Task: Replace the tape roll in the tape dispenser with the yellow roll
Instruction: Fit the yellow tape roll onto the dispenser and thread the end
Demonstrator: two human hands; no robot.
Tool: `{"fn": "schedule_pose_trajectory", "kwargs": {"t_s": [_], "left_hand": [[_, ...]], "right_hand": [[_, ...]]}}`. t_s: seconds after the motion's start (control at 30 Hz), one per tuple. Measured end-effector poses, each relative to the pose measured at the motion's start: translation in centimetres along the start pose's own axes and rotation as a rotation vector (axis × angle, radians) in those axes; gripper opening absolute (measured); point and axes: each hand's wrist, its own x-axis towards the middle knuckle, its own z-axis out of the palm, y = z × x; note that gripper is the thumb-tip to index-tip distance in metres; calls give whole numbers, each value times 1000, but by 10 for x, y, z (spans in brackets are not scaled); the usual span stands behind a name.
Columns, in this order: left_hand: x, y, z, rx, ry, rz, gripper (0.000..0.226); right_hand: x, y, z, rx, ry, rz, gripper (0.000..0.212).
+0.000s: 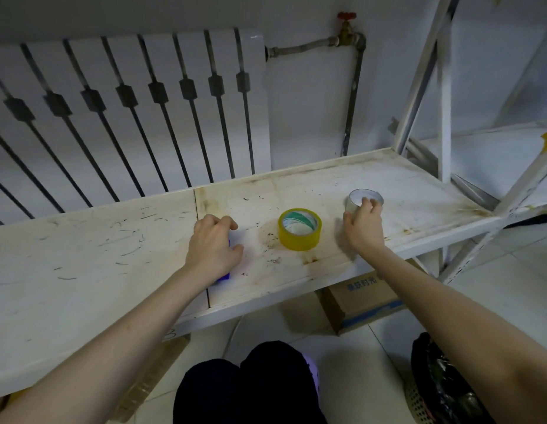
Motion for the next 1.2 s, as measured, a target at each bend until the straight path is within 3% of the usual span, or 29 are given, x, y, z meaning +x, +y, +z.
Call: {"fn": "schedule_pose_trajectory", "kwargs": {"t_s": [0.2,0.37,0.5,0.67,0.83,1.0,1.1,1.2], "left_hand": [[1,1,1,8,-12,2,40],[-1,1,-7,-25,15,1,39],[-4,-6,-13,-91,64,-46,45],[-10,-25,-19,-305,145,-192,59],[-20,-39,-19,-549,63,-373,55],[-30,-49,-20,-501,-50,-370,43],[-29,-55,-18,-464,-7,-387,46],[-29,-60,-14,-445,-36,-377,22]], "right_hand": [[-18,-30,4,62,-82,-339,34],[-36,-48,19,-371,-182,-606,33],[-41,-50,27,-527,-215,-577,30],[-54,-49,26,-260,-230,-481,29],[-70,-61,22,109,-192,-392,30],[-90,-82,9,485,-274,-353,8],[-100,-99,13,617,-312,-259,21],[-109,-114,28,608,-310,-155,24]]}}
